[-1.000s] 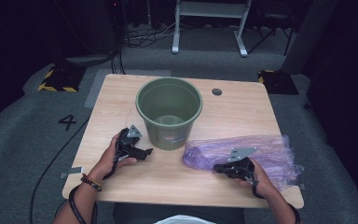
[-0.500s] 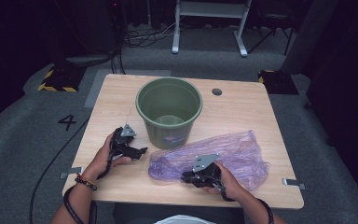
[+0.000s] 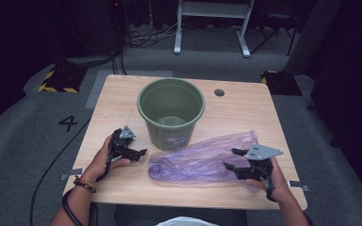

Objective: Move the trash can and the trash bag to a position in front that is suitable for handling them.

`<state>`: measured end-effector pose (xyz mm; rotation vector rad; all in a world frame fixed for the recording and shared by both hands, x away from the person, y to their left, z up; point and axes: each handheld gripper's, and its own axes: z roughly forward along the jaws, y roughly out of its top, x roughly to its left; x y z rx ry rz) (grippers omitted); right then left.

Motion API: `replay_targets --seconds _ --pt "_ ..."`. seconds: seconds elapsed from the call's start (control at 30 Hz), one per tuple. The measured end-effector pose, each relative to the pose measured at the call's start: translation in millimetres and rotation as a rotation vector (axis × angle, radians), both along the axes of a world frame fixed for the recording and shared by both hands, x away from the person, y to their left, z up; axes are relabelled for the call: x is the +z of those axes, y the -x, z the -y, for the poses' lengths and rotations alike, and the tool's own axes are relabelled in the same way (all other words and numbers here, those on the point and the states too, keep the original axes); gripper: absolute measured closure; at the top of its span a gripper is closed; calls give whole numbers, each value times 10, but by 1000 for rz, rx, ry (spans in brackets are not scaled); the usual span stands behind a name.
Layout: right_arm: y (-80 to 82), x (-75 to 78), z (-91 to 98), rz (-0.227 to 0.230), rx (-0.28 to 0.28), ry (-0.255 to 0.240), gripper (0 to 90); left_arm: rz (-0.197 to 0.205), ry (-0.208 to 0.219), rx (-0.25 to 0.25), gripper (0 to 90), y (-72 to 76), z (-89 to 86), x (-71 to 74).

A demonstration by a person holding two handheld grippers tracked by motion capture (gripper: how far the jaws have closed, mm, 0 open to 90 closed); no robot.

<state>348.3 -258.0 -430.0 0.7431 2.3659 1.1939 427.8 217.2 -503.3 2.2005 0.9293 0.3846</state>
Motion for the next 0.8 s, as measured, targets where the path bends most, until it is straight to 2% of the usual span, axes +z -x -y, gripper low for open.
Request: replay_targets --seconds 0.07,0.1,0.13,0.17,0.2,0.23,0.27,0.3,0.4,0.47,0.53,0.7,0.8 --pt "-125 -104 243 -30 -102 52 383 1 -1 0 123 1 0 1" --pt "-125 -104 243 -30 -102 52 383 -1 -1 1 123 1 1 1" --pt "-193 -173 356 -67 -126 49 384 -3 1 1 122 1 4 0" --pt "-296 -305 522 -110 -187 59 386 -2 -2 -1 123 -7 7 2" --pt "-296 -305 522 -110 -187 59 386 -2 -2 -1 123 -7 7 2" --pt "-367 -416 621 -152 -210 41 392 1 -1 -2 123 -24 24 1" --pt "-396 -462 643 -171 -214 30 394 1 -1 -2 123 -24 24 1" --pt "-418 -504 645 -181 -211 39 394 -1 3 -3 123 -54 47 0" --pt "-450 -572 618 -196 -195 41 393 -3 -1 -12 124 -99 85 3" --pt "-466 -640 531 -208 -152 54 383 0 1 -23 124 -155 137 1" --pt "-463 -660 484 -207 -142 38 383 5 -8 -25 124 -207 189 6" --pt "-439 -674 417 -194 -130 34 373 8 -11 -40 117 -305 322 6" --pt "-426 -674 384 -185 -135 52 363 3 -7 -25 109 -361 435 5"
